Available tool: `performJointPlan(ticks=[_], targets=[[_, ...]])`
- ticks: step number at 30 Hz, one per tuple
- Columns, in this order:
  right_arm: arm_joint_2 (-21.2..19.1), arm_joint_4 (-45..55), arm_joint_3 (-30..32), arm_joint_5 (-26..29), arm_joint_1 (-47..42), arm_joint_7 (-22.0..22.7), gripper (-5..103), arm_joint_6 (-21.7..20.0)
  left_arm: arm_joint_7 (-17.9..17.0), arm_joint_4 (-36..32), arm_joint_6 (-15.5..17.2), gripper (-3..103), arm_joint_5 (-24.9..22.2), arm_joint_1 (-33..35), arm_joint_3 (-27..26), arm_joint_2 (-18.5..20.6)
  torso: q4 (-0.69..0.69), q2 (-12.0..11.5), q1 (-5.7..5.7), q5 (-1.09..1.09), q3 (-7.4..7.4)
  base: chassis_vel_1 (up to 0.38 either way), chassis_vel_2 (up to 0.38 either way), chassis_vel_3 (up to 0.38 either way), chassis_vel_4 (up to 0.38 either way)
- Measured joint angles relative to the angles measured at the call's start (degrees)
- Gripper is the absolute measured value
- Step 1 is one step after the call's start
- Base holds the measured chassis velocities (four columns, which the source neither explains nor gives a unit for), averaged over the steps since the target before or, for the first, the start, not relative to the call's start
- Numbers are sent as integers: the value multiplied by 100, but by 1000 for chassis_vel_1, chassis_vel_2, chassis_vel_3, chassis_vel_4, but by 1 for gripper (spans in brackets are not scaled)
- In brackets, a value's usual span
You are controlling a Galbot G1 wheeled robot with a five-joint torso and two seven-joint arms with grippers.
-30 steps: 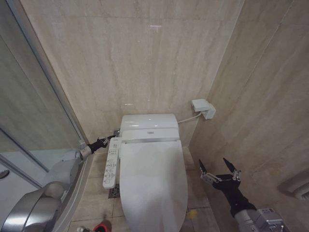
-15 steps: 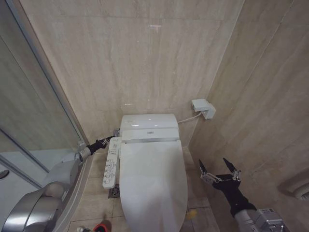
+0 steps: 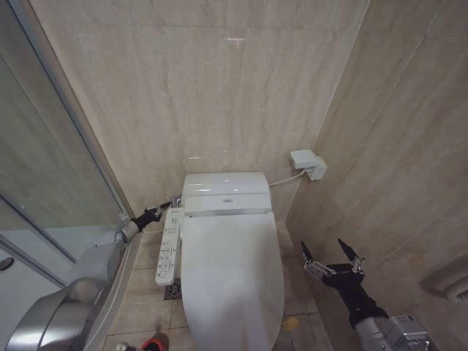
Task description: Open the toilet lid, clean the toilet bowl with a toilet brush, close the toilet lid, and flush.
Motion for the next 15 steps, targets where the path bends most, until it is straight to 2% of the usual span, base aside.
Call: performJointPlan(ticks=[1,4,5,8,9,11,12,13,14,15], targets=[[0,0,0,0,0,0,100,0,0,0,0,0,0,0,0,0,0,0,0,0,0,0,0,0,0],[0,0,0,0,0,0,100,0,-1005,-903,-4,0,-216,561,-4,44,5,0,0,-3,0,0,0,0,0],[0,0,0,0,0,0,100,0,-1005,-903,-4,0,-216,561,-4,44,5,0,0,-3,0,0,0,0,0],[0,0,0,0,0,0,100,0,-2091,-1916,175,0,-369,1059,23,110,3,1,0,-1,0,0,0,0,0],[0,0,0,0,0,0,100,0,-2091,-1916,175,0,-369,1059,23,110,3,1,0,-1,0,0,0,0,0],[0,0,0,0,0,0,100,0,-2860,-2624,538,0,-367,1368,51,186,3,1,0,-2,0,0,0,0,0],[0,0,0,0,0,0,100,0,-2860,-2624,538,0,-367,1368,51,186,3,1,0,-2,0,0,0,0,0],[1,0,0,0,0,0,100,0,-3101,-2813,680,0,-365,1443,61,213,2,1,0,0,0,0,0,0,0],[0,0,0,0,0,0,100,0,-3552,-3157,920,0,-389,1570,84,259,4,1,0,-2,0,0,0,0,0],[0,0,0,0,0,0,100,0,-3790,-3371,1059,0,-414,1645,93,285,3,1,0,-1,0,0,0,0,0]])
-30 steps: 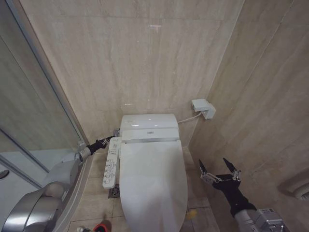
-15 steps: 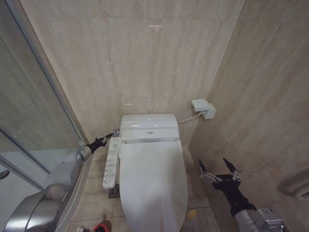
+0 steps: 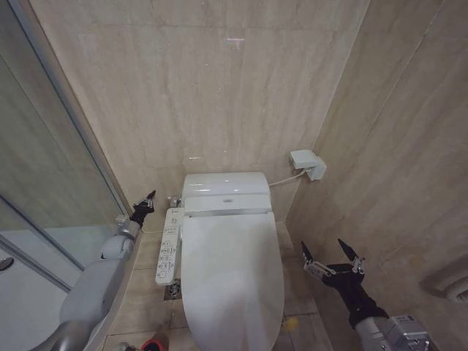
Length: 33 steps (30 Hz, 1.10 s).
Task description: Open the toilet lid, clean the toilet bowl with a toilet brush, close the toilet lid, and flush.
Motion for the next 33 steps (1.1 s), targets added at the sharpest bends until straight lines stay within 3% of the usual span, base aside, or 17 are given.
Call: performJointPlan(ticks=[1,5,9,15,16,24,25,30,31,33], targets=[[0,0,0,0,0,0,100,0,-354,-363,199,0,-30,129,1,38,0,0,0,2,0,0,0,0,0],[-1,0,0,0,0,0,100,0,-679,-787,413,0,-40,302,-9,72,-1,0,0,-1,0,0,0,0,0],[0,0,0,0,0,0,100,0,-1358,-1978,1079,0,-167,875,-111,204,0,0,0,-1,0,0,0,0,0],[0,0,0,0,0,0,100,0,-1643,-2840,1516,0,-310,1301,-255,288,1,0,-1,-1,0,0,0,0,0],[0,0,0,0,0,0,100,0,-1707,-3117,1640,5,-339,1446,-322,337,0,0,-1,0,0,0,0,0,0],[0,0,0,0,0,0,100,0,-1728,-4128,1976,5,-479,2085,-568,739,0,0,-1,0,0,0,0,0,0],[0,0,0,0,0,0,100,0,-1738,-4306,2054,31,-505,2226,-649,815,0,0,-1,-1,0,0,0,0,0],[0,0,1,0,0,0,100,0,-1762,-4941,2288,31,-522,2886,-1004,1051,-1,0,0,-1,0,0,0,0,0],[0,0,0,0,0,0,100,0,-1787,-5120,2323,59,-513,3109,-1132,1079,0,0,0,-1,0,0,0,0,0],[0,0,0,0,0,0,100,0,-1819,-5318,2341,59,-513,3362,-1290,1088,1,0,-1,-1,0,0,0,0,0]])
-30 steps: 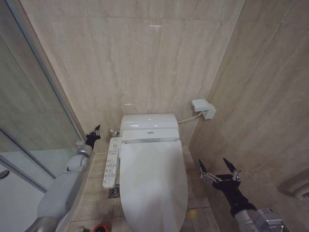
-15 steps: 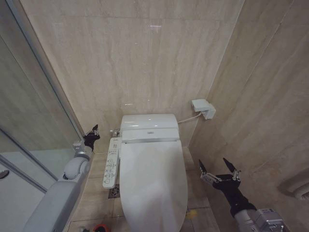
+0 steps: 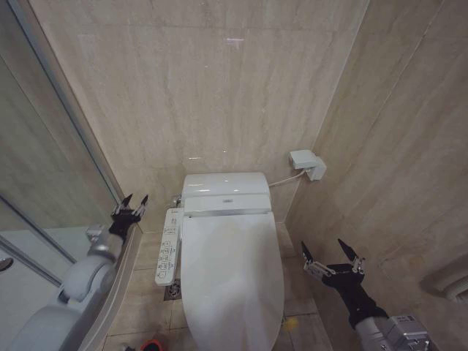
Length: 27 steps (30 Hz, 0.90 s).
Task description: Open the toilet lid, clean the toilet bowl with a toilet brush, close the toilet lid, and flush.
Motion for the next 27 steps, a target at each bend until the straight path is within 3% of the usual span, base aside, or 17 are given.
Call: performJointPlan(ticks=[5,6,12,13,25,27], targets=[[0,0,0,0,0,0,100,0,-58,-575,-31,59,14,766,-469,-74,0,0,0,0,0,0,0,0,0],[0,0,0,0,0,0,100,0,-68,-713,-61,86,48,929,-571,-140,-1,0,0,1,0,0,0,0,0],[0,0,0,0,0,0,100,0,-95,-1146,-138,86,239,1393,-843,-521,-1,0,0,1,0,0,0,0,0],[0,0,0,0,0,0,100,0,-95,-1244,-152,100,284,1494,-889,-636,-2,0,0,0,0,0,0,0,0],[0,0,0,0,0,0,100,0,18,-2011,-213,100,541,2435,-1319,-1296,0,-1,0,1,0,0,0,0,0],[0,0,0,0,0,0,100,0,103,-2079,-426,100,676,2565,-1394,-1374,-2,-1,1,2,0,0,0,0,0]])
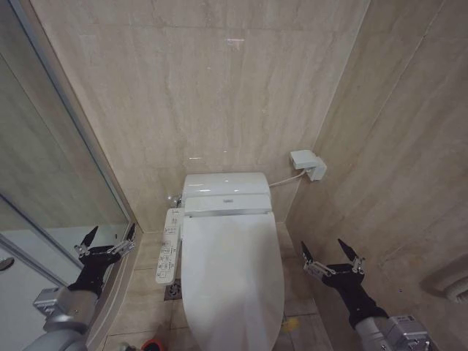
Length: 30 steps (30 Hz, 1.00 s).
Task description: Open the toilet lid, clean the toilet bowl with a toilet brush, close the toilet lid, and flush.
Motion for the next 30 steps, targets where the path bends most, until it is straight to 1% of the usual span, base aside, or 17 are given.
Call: performJointPlan(ticks=[1,3,5,6,7,9,11,14,19,28,30], targets=[[0,0,0,0,0,0,100,0,0,0,0,100,0,0,0,0,0,0,0,0,0,0,0,0,0],[0,0,0,0,0,0,100,0,164,-22,-288,100,59,137,-49,-76,0,0,0,0,0,0,0,0,0],[0,0,0,0,0,0,100,0,268,-27,-484,100,41,263,-72,-160,1,0,0,0,0,0,0,0,0],[0,0,0,0,0,0,100,0,268,-27,-484,100,41,263,-72,-160,1,0,0,0,0,0,0,0,0],[0,0,0,0,0,0,100,0,290,-26,-592,100,33,316,-73,-217,0,0,0,-1,0,0,0,0,0],[0,0,0,0,0,0,100,0,289,-49,-678,100,16,406,-81,-307,1,0,0,-2,0,0,0,0,0],[0,0,0,0,0,0,100,0,275,-80,-687,100,7,439,-88,-334,1,0,0,-1,0,0,0,0,0],[0,0,0,0,0,0,100,0,148,-242,-688,100,-8,631,-109,-406,1,0,0,-1,0,0,0,0,0],[0,0,0,0,0,0,100,0,111,-365,-675,100,13,793,-106,-486,1,0,0,-1,0,0,0,0,0],[0,0,0,0,0,0,100,0,68,-670,-463,100,-18,1098,-181,-458,1,0,0,-1,0,0,0,0,0],[0,0,0,0,0,0,100,0,90,-775,-393,100,-107,1135,-200,-431,1,0,0,-1,0,0,0,0,0]])
